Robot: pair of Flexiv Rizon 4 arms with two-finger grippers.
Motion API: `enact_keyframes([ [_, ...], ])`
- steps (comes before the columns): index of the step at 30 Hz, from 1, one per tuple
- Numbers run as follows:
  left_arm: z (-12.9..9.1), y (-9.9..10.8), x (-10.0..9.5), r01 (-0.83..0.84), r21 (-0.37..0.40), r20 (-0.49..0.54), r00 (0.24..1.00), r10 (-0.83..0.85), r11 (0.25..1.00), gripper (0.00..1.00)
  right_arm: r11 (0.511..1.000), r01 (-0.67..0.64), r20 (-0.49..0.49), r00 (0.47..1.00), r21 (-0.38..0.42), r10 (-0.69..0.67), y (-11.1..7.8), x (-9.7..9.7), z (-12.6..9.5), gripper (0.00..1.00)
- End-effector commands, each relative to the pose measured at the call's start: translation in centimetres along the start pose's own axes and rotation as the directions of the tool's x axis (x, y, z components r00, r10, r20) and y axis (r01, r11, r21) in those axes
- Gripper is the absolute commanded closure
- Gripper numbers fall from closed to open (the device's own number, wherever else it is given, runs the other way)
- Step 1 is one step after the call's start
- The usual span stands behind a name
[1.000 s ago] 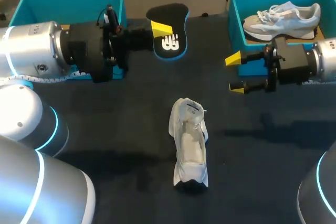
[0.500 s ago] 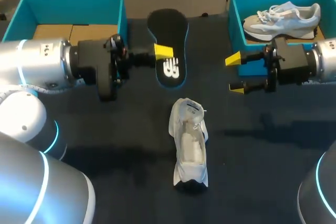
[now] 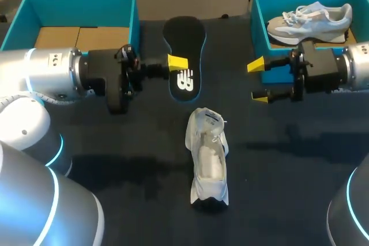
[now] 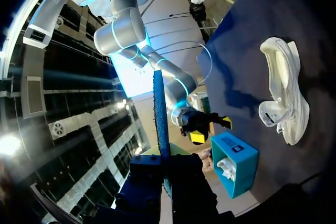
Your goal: Take the shoe out of the shoebox, open the shoe tongue, remove and reinsert the insole, then place the shoe into the shoebox
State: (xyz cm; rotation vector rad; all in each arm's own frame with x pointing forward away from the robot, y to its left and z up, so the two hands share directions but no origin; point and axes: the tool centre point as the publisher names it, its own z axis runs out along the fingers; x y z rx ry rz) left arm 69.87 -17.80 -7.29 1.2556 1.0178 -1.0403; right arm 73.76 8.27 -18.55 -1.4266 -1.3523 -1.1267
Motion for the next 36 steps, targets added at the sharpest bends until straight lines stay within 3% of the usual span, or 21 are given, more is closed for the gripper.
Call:
enact_keyframes([
  [1,0.6,-0.1,1.0,-0.031,-0.003,-0.007,1.000,0.031,1.000,1.00,1.000,0.000,0.001,1.000,-0.001,0.000,0.0,0.0,0.1,0.00],
  [10,0.5,-0.4,4.8,-0.047,0.004,-0.013,0.999,0.047,0.999,1.00,1.000,0.000,0.001,1.000,-0.001,0.000,0.0,0.0,0.1,0.00],
  [17,0.9,-0.6,6.6,-0.081,0.014,-0.026,0.996,0.081,0.997,1.00,1.000,0.009,-0.008,1.000,0.006,-0.009,0.8,1.1,1.2,0.00],
  [25,1.3,-0.6,7.4,-0.105,0.021,-0.024,0.994,0.105,0.994,1.00,1.000,0.012,-0.038,0.999,0.014,-0.011,1.3,2.3,2.5,0.00],
  [36,2.2,-0.4,8.5,-0.104,0.012,-0.033,0.994,0.104,0.995,1.00,0.999,0.007,-0.050,0.999,0.033,-0.006,1.7,2.5,3.7,0.00],
])
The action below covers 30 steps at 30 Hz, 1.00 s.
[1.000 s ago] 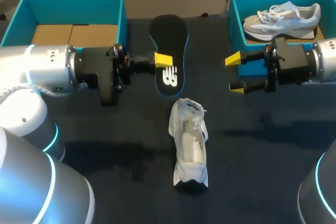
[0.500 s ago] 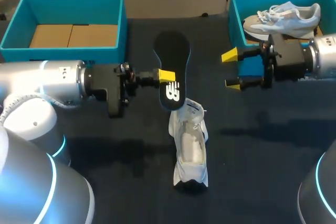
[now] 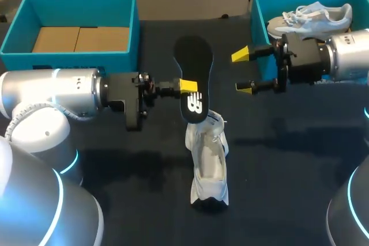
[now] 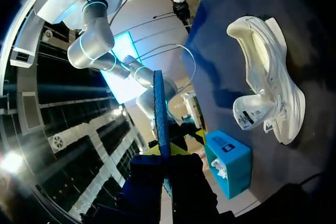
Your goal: Take the shoe out of the shoebox, open the shoe tongue, remove and reinsert the insole, then place the shoe into the shoebox
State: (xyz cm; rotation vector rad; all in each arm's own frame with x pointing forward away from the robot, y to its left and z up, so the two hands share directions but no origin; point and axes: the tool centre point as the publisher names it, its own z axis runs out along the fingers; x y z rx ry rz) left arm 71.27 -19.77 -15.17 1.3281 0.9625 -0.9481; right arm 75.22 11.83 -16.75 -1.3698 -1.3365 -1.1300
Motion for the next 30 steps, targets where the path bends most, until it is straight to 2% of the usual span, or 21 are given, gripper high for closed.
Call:
enact_keyframes([
  [1,0.6,0.0,0.5,0.002,-0.005,-0.002,1.000,-0.002,1.000,1.00,1.000,0.002,-0.006,1.000,0.004,-0.002,0.5,-0.1,0.7,0.00],
  [17,0.9,-0.1,1.1,0.031,-0.010,-0.009,0.999,-0.031,0.999,1.00,1.000,-0.008,0.004,1.000,-0.007,0.008,0.6,0.2,1.1,0.00],
  [26,0.9,-0.1,1.1,0.031,-0.010,-0.009,0.999,-0.031,0.999,1.00,0.999,-0.038,0.009,0.999,0.023,0.038,1.6,0.9,3.6,0.00],
  [30,0.9,-0.1,1.1,0.031,-0.010,-0.009,0.999,-0.031,0.999,1.00,0.999,-0.045,0.031,0.999,0.019,0.044,1.7,1.3,3.9,0.00],
])
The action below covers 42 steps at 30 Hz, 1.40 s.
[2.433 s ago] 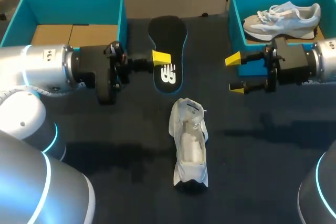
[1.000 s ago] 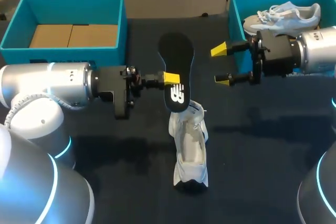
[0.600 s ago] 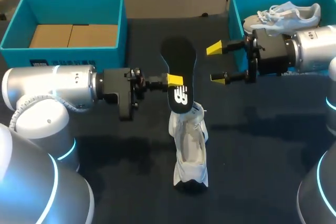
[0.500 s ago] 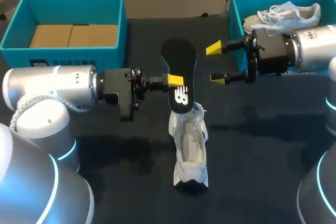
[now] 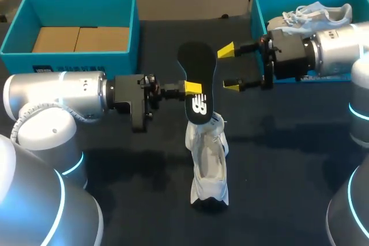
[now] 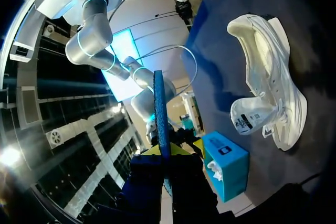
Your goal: Take the shoe out of the shoebox, open the shoe tongue, remove and reinsert the insole, then place the shoe into the shoebox
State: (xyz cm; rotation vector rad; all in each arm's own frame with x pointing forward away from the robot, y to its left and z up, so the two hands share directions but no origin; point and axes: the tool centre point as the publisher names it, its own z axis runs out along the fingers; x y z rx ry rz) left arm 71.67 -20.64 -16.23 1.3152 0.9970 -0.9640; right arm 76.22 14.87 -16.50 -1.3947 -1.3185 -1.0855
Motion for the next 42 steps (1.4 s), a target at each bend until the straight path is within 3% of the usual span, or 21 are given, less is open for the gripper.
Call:
enact_keyframes([
  [1,0.1,-0.1,0.0,-0.002,-0.003,0.000,1.000,0.002,1.000,1.00,1.000,-0.008,0.023,1.000,0.001,0.008,0.6,0.6,0.9,0.00],
  [12,0.1,-0.1,0.0,-0.002,-0.003,0.000,1.000,0.002,1.000,1.00,0.998,-0.051,0.014,0.999,-0.042,0.052,-0.5,0.5,1.9,0.05],
  [16,0.1,-0.1,0.0,-0.002,-0.003,0.000,1.000,0.002,1.000,1.00,0.997,-0.057,0.021,0.998,-0.051,0.058,-1.0,0.6,2.4,0.23],
  [19,0.1,-0.1,0.0,-0.002,-0.003,0.000,1.000,0.002,1.000,1.00,0.997,-0.049,0.041,0.998,-0.056,0.051,-1.2,0.8,2.7,0.29],
  [27,0.1,-0.1,0.0,-0.002,-0.003,0.000,1.000,0.002,1.000,1.00,0.998,-0.018,0.058,0.998,-0.059,0.022,-1.5,1.0,3.1,0.24],
  [29,0.1,-0.1,0.0,-0.002,-0.003,0.000,1.000,0.002,1.000,1.00,0.998,-0.019,0.071,0.997,-0.066,0.023,-1.4,1.1,3.3,0.29],
  [33,0.1,-0.1,0.0,-0.002,-0.003,0.000,1.000,0.002,1.000,1.00,0.998,-0.002,0.094,0.996,-0.058,0.007,-1.3,1.3,3.7,0.50],
  [42,0.1,-0.1,0.0,-0.002,-0.003,0.000,1.000,0.002,1.000,1.00,0.998,0.034,0.141,0.990,-0.051,-0.026,-1.1,1.8,3.8,0.54],
])
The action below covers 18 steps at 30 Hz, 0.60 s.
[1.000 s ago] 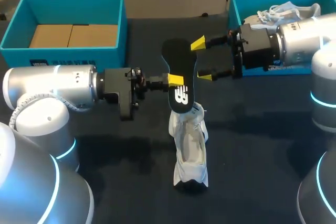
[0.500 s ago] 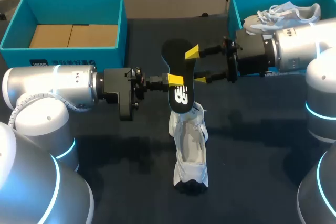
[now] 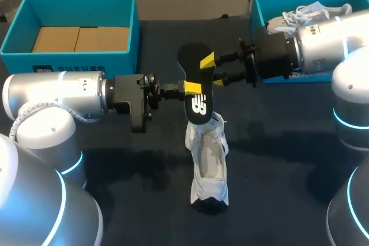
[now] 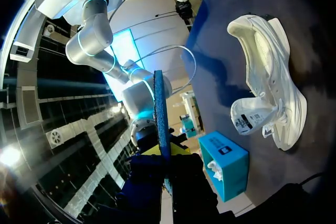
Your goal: Take the shoe out of the shoebox, open the shoe tongue, remove and reinsert the insole, then place the shoe into the shoebox
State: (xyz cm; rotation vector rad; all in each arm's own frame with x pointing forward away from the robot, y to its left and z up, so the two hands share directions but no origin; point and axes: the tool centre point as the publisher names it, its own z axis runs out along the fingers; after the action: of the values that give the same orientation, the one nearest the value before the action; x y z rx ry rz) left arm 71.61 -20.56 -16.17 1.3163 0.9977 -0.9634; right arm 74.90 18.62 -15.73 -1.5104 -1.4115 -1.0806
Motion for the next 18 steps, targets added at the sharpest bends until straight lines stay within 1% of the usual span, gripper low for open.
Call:
enact_keyframes([
  [1,0.15,-0.05,0.08,-0.002,-0.003,0.001,1.000,0.002,1.000,1.00,1.000,0.001,0.017,1.000,0.005,-0.001,0.30,0.33,0.24,0.56],
  [4,0.15,-0.05,0.08,-0.002,-0.003,0.001,1.000,0.002,1.000,1.00,1.000,0.002,0.014,1.000,0.000,-0.002,0.31,0.31,0.25,0.60],
  [13,0.15,-0.05,0.08,-0.002,-0.003,0.001,1.000,0.002,1.000,1.00,1.000,0.002,-0.001,1.000,0.007,-0.002,0.43,0.11,0.26,0.63],
  [14,0.15,-0.05,0.08,-0.002,-0.003,0.001,1.000,0.002,1.000,1.00,1.000,0.004,-0.004,1.000,0.016,-0.004,0.46,0.19,0.41,0.67],
  [18,0.15,-0.05,0.08,-0.002,-0.003,0.001,1.000,0.002,1.000,1.00,1.000,0.011,-0.001,1.000,0.018,-0.011,0.37,0.55,0.41,0.69],
])
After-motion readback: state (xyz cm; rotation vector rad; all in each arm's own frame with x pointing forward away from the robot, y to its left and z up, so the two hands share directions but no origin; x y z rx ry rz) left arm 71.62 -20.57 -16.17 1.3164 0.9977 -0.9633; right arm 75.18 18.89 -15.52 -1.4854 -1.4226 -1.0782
